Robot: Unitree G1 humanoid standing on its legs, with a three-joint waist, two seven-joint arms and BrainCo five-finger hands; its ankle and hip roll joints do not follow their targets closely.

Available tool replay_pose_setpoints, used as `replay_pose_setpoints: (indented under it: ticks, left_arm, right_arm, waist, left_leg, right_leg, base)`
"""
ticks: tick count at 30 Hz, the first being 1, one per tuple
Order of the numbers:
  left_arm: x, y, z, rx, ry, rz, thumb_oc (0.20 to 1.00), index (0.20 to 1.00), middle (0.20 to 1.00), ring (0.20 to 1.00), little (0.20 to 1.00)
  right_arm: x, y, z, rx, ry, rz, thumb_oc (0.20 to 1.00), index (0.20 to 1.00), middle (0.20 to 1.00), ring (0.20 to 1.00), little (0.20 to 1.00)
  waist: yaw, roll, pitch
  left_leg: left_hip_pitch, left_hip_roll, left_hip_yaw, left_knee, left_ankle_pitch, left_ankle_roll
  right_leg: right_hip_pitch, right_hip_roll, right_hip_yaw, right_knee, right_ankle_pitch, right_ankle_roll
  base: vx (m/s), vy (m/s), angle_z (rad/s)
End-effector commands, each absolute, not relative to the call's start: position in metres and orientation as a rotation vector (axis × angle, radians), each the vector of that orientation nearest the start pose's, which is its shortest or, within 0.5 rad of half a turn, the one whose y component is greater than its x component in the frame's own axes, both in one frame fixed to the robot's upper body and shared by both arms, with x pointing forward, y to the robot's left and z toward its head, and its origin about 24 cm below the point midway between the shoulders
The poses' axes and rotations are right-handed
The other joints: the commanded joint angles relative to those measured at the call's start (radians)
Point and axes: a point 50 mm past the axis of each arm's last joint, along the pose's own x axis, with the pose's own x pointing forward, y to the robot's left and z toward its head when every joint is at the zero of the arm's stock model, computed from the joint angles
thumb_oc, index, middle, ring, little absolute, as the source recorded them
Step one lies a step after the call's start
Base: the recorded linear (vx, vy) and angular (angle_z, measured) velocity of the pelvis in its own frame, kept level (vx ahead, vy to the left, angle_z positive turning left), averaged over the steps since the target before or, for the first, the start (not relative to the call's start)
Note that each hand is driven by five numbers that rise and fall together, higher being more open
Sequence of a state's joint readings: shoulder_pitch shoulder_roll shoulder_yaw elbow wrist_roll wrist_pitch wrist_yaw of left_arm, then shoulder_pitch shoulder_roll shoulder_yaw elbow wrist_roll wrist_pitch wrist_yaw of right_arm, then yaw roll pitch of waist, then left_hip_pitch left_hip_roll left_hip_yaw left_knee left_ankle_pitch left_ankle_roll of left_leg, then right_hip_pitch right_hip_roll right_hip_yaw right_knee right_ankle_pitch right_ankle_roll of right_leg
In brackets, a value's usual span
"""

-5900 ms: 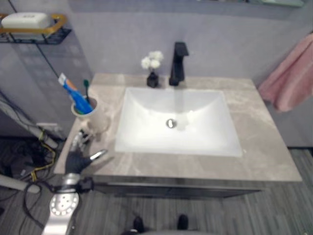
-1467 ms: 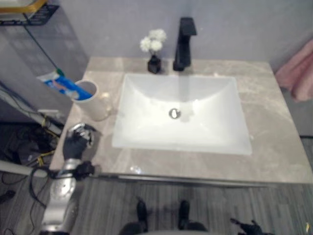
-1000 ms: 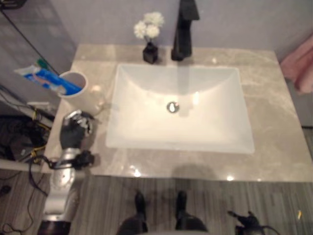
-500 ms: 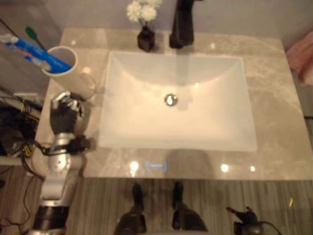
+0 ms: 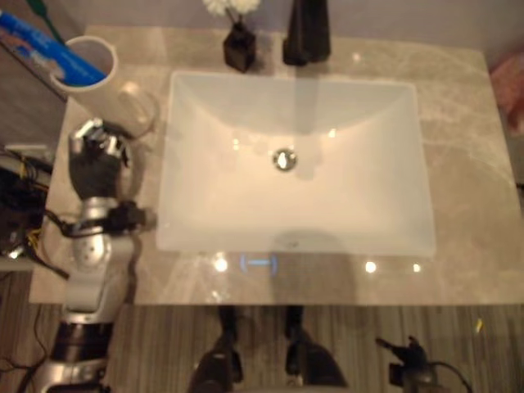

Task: Put brush and paste in cup on sink, flatten towel.

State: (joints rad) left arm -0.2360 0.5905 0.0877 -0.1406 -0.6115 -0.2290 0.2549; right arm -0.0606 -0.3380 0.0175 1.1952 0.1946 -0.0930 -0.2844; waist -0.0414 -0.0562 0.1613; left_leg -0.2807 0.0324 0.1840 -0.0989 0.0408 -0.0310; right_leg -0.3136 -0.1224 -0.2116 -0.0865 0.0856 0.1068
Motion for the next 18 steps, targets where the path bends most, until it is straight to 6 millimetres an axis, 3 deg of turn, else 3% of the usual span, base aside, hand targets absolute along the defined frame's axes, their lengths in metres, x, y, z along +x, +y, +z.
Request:
replay_pose_setpoints:
  ticks: [1,18]
  left_arm:
    - [0.277,0.261,0.200,-0.139,-0.625,0.224,0.200,0.200,0.200,0.200,0.200]
    - [0.295,0.268,0.228,-0.138,-0.654,0.219,0.200,0.200,0.200,0.200,0.200]
  right_arm:
    - [0.129,-0.309,-0.121,-0.390,0.973,-0.537,1.000,1.000,1.000,1.000,1.000]
    - [0.128,-0.312,-0.120,-0.419,0.977,-0.518,1.000,1.000,1.000,1.000,1.000]
  waist:
    - [-0.022,0.012,-0.015]
    - [-0.035,0.019,-0.019]
  left_leg:
    - [-0.009,0.040,-0.090,0.012,-0.028,-0.015]
    - [-0.019,0.039,-0.091,0.012,-0.023,-0.021]
  right_leg:
    - [-0.003,-0.039,-0.025,-0.001,-0.004,0.049]
    - [-0.017,-0.038,-0.016,-0.001,0.002,0.052]
  base:
    - [0.00,0.000,0.00]
    - [0.00,0.000,0.00]
